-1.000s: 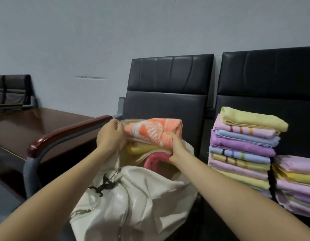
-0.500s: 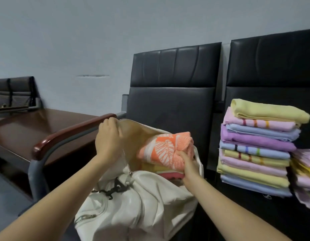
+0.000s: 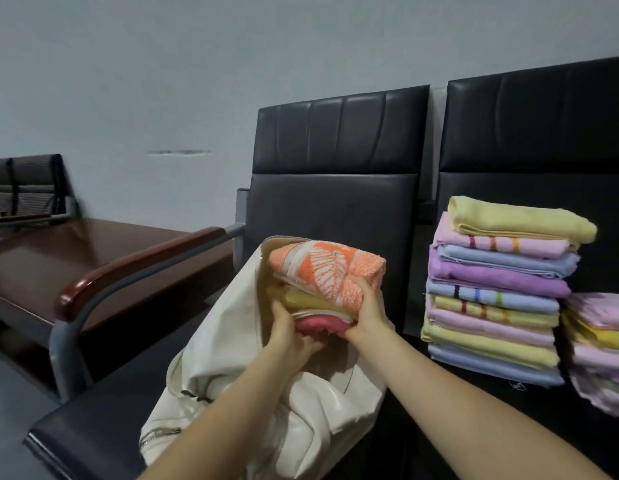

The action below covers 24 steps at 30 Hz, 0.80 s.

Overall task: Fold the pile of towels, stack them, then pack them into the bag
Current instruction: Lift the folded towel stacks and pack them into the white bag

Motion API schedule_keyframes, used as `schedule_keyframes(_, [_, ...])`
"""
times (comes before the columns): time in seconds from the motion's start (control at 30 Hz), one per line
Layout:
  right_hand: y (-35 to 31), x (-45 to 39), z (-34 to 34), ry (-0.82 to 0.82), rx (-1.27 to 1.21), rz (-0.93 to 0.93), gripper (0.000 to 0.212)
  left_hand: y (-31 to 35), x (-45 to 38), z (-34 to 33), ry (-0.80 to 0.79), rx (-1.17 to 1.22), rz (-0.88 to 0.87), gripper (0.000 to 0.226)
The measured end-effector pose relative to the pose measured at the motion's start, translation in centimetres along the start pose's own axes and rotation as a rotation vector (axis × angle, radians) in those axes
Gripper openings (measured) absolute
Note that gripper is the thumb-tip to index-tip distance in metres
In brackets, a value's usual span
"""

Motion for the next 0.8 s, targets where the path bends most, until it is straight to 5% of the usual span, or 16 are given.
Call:
schedule_keyframes(0.13, [1.5,0.0,-0.1,-0.021,-0.001,-0.024,0.028,2.6,-1.2,1.0,0.122,0.124,-0.343,0.058])
schedule_keyframes(0.27, [3.6,-1.1,-0.7,-0.015,0.001,-0.033,0.05,4.8,-1.0,1.4,0.178,-0.123,-0.461,0.094])
schedule_keyframes(0.47, [6.8,-2.4,-0.1,0.086,0.327,-0.067,0.087,6.2,-1.8,2.9,0.348,-0.311,-0.436,0.059])
schedule_keyframes(0.63, [5.7,-2.6,0.5,0.005,0.547,-0.162,0.06,7.1,-2.4,3.4,0.354,-0.698,-0.457,0.055])
schedule_keyframes(0.7, [5.1,-2.7,-0.2,-0.065,0.554,-0.19,0.073,8.7,-2.6,2.7,0.345,-0.802,-0.501,0.05])
schedule_keyframes(0.8, [4.4,-3.6,-1.0,-0.04,0.574,-0.148,0.12,9.7,-2.6,2.5,0.327,-0.869,-0.42,0.058])
Point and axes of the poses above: each hand's wrist, its own x-axis away from the middle knuckle, its own z-axis out of the back of the hand, y = z × x, the point moved 8 cm from there along -x, towards the middle knuckle, and after that the axes turned 1 degree about y, right-handed, at the moved point
